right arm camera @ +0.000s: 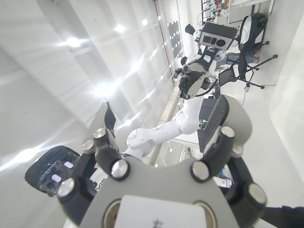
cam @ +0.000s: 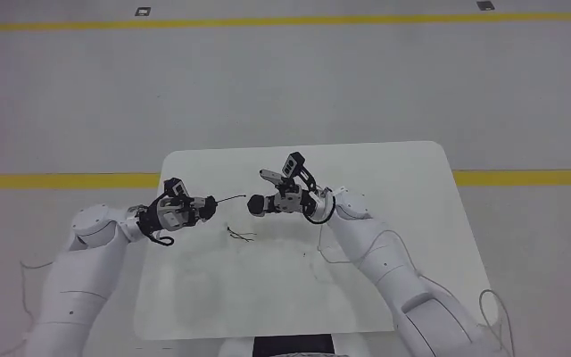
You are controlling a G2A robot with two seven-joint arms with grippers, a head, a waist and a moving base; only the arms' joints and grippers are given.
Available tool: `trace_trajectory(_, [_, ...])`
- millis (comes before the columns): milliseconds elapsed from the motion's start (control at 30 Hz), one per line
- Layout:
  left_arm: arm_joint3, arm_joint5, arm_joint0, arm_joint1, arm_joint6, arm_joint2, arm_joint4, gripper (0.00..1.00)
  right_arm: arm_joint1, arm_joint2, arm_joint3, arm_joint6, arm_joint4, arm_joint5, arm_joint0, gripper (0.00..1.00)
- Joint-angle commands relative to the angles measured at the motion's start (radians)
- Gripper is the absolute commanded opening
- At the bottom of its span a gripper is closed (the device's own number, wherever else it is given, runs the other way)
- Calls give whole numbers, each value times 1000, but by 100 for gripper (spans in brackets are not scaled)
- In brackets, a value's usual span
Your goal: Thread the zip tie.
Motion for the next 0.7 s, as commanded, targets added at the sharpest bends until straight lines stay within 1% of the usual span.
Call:
trace_trajectory(0, [0,0,0,0,0,0,0,0,1,-5,-16,-25,-17,3,-3,100])
trace_trajectory(133, [0,0,0,0,0,0,0,0,-1,-22,-38,-63,-33,-2,-7,100])
trace_trajectory(200, [0,0,0,0,0,0,0,0,-2,-31,-34,-77,-43,-5,-5,73])
trace_trajectory(233, [0,0,0,0,0,0,0,0,-3,-35,-29,-80,-42,-8,-4,50])
trace_trajectory(267, [0,0,0,0,0,0,0,0,-4,-39,-26,-76,-38,-7,-6,47])
trace_trajectory(500, [0,0,0,0,0,0,0,0,-5,-43,10,-50,-18,-26,6,41])
trace_trajectory(600, [0,0,0,0,0,0,0,0,-5,-46,22,-46,-17,-36,10,34])
trace_trajectory(667, [0,0,0,0,0,0,0,0,-5,-50,29,-44,-18,-40,11,31])
